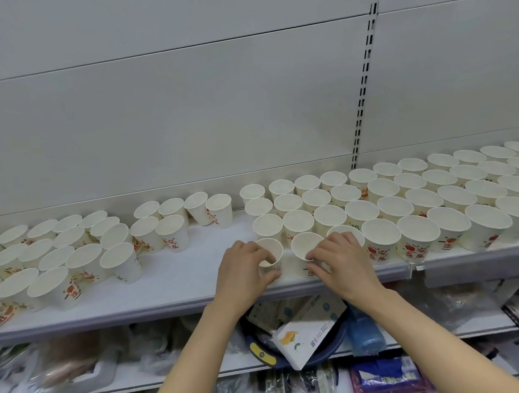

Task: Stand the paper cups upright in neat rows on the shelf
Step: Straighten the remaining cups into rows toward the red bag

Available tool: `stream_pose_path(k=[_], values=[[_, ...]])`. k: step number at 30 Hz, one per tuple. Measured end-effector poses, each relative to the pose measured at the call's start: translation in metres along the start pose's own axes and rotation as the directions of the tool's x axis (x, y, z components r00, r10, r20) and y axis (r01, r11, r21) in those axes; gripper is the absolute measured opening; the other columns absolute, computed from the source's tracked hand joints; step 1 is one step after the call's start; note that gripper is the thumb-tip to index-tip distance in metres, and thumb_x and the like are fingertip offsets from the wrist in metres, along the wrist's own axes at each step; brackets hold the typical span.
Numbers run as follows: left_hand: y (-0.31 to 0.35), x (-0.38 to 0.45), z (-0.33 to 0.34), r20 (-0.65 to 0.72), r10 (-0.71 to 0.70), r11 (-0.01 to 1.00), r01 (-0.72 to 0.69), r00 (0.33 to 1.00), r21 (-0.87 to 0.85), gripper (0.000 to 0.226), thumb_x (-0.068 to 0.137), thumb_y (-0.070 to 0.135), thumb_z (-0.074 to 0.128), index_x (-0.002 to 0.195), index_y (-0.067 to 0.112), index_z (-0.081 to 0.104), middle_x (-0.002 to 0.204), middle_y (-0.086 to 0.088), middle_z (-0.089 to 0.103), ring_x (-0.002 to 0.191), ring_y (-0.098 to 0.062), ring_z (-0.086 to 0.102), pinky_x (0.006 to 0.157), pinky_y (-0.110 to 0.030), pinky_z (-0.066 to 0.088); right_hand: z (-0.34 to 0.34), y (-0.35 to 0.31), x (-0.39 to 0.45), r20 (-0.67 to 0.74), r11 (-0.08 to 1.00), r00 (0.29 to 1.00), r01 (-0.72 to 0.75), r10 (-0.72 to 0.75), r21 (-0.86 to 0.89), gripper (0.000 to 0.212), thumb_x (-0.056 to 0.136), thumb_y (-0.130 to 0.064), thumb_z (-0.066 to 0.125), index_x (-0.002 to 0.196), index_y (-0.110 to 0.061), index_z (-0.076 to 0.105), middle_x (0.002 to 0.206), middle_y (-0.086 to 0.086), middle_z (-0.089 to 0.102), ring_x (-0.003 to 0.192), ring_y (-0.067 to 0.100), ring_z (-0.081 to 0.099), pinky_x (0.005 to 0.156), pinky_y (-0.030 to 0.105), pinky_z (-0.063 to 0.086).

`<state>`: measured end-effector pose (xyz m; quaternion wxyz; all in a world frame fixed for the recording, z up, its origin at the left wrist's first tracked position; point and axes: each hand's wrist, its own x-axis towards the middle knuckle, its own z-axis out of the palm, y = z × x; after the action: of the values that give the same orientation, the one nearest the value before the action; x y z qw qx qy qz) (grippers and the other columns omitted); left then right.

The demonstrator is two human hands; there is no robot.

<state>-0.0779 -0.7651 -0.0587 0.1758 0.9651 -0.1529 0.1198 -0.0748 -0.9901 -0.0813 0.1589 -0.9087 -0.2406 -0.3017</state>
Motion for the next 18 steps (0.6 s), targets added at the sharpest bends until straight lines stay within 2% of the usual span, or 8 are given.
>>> stream_pose_path(k=[3, 7, 11, 15, 18], values=[[0.003, 0.000, 0.002, 0.002, 0.000, 1.000, 0.000, 1.000, 0.028, 0.022, 0.087, 0.043, 0.066, 0.102, 0.028, 0.072, 0.111, 0.013, 0.064, 0.101, -0.013, 0.046, 0.084, -0.025, 0.035, 0.000, -0.002, 0.001, -0.038, 1.000, 0.999, -0.001, 0.002, 0.014, 0.011, 0.076, -0.029, 0.077, 0.082, -0.022, 0.071, 0.080, -0.009, 0.066, 0.080, 0.017, 0.052, 0.076, 0.027, 0.028], [-0.005, -0.005, -0.002, -0.094, -0.005, 0.997, -0.002, 0.996, -0.078, 0.025, 0.084, 0.047, 0.068, 0.104, 0.031, 0.071, 0.108, 0.015, 0.064, 0.101, -0.009, 0.046, 0.083, -0.024, 0.039, 0.002, -0.009, 0.012, -0.159, 0.999, 0.987, 0.007, 0.001, 0.053, 0.014, 0.083, -0.032, 0.064, 0.086, -0.021, 0.071, 0.083, -0.008, 0.066, 0.080, 0.019, 0.053, 0.074, 0.028, 0.032], [-0.043, -0.010, -0.019, -0.212, -0.129, 0.990, 0.113, 0.969, -0.086, 0.011, 0.088, 0.040, 0.066, 0.095, 0.034, 0.073, 0.095, 0.018, 0.065, 0.093, -0.008, 0.050, 0.071, -0.021, 0.038, 0.012, -0.028, 0.038, -0.258, 0.993, 0.965, 0.067, -0.040, 0.094, 0.011, 0.084, -0.027, 0.064, 0.079, -0.019, 0.070, 0.078, -0.008, 0.065, 0.078, 0.020, 0.053, 0.071, 0.031, 0.035], [-0.096, 0.005, -0.047, -0.239, -0.270, 0.962, 0.273, 0.933, -0.022, 0.008, 0.088, 0.037, 0.067, 0.087, 0.034, 0.074, 0.081, 0.014, 0.063, 0.085, -0.013, 0.053, 0.062, -0.028, 0.037, 0.034, -0.050, 0.078, -0.263, 0.987, 0.960, 0.124, -0.093, 0.106, 0.008, 0.082, -0.024, 0.067, 0.076, -0.020, 0.070, 0.074, -0.007, 0.064, 0.075, 0.020, 0.052, 0.070, 0.031, 0.035], [-0.132, 0.043, -0.070, -0.234, -0.313, 0.946, 0.325, 0.921, 0.016, 0.008, 0.085, 0.029, 0.068, 0.083, 0.029, 0.075, 0.077, 0.008, 0.066, 0.082, -0.017, 0.059, 0.057, -0.028, 0.036, 0.058, -0.063, 0.120, -0.175, 0.992, 0.981, 0.098, -0.082, 0.085, 0.004, 0.077, -0.022, 0.070, 0.074, -0.020, 0.069, 0.069, -0.006, 0.062, 0.072, 0.022, 0.051, 0.067, 0.031, 0.034]])
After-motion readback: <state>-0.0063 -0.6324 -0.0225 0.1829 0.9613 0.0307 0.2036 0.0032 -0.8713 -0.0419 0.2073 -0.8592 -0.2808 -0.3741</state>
